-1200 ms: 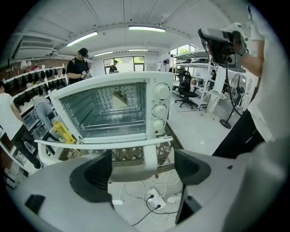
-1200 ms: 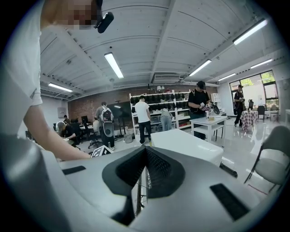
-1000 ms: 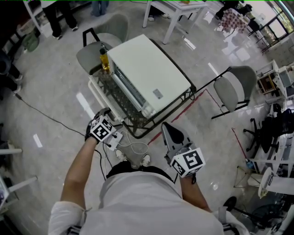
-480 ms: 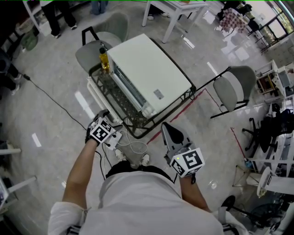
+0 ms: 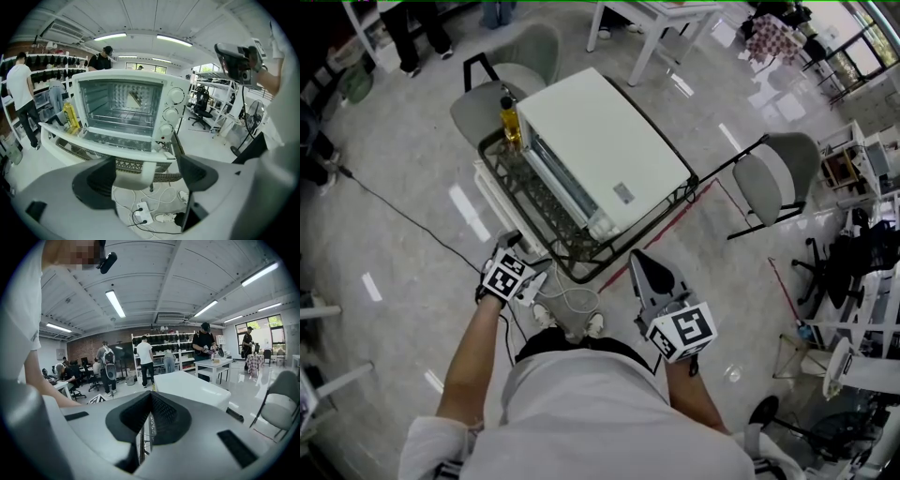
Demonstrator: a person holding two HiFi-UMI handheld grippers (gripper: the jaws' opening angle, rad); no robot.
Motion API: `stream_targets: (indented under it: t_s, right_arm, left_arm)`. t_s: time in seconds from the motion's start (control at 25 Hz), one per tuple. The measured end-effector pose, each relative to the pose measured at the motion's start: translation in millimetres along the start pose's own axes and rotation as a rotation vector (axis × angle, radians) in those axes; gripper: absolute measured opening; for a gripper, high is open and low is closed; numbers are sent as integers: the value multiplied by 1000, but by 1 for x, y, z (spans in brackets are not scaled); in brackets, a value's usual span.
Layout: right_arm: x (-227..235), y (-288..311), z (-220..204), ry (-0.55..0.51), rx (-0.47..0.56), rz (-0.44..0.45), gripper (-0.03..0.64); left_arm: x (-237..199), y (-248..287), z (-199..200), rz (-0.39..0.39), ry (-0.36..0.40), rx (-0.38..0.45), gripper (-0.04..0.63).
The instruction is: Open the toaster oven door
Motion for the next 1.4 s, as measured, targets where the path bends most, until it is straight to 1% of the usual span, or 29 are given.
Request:
stream_targets:
  t_s: [0.12,0.28,0.56,0.72,0.8,0.88,1.04,1.4]
  right_arm:
    - [1,1,-2,2,-4,-7,22]
    - [-1,2,-3,3,-14,-15,21]
    - [-3,7,-7,0,-38,-35,22]
    - [-4,8,-7,-2,-44,-44,21]
    - [-5,8,-9,-4,-48,-49,21]
    - [-6,10,-11,-4,-59,-51,21]
    - [-13,16,-15,-8,-83,-40,21]
    - [-22,26,-20,-20,-127,-44,21]
  left_arm:
    - [8,6,-10,-24,6,-19,420]
    - [8,13,-19,-38,-15,-29,420]
    - [3,18,-29,-37,-44,1,420]
    - [2,13,-33,-13,-88,56,420]
    - [4,10,-38,-8,-90,76,420]
    - [6,12,-43,-19,-86,71,420]
    - [4,20,-57,-33,-127,62,420]
    - [1,26,-74,-40,-183,103,420]
Point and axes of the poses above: the fingertips, and each gripper's own axes: y forward along the fingers, x to its right, z out of its top, the point moved 6 cm from there along -y, backward along the fingers, and after that the axes turned 10 degrees about y, right-handed, at the moved point
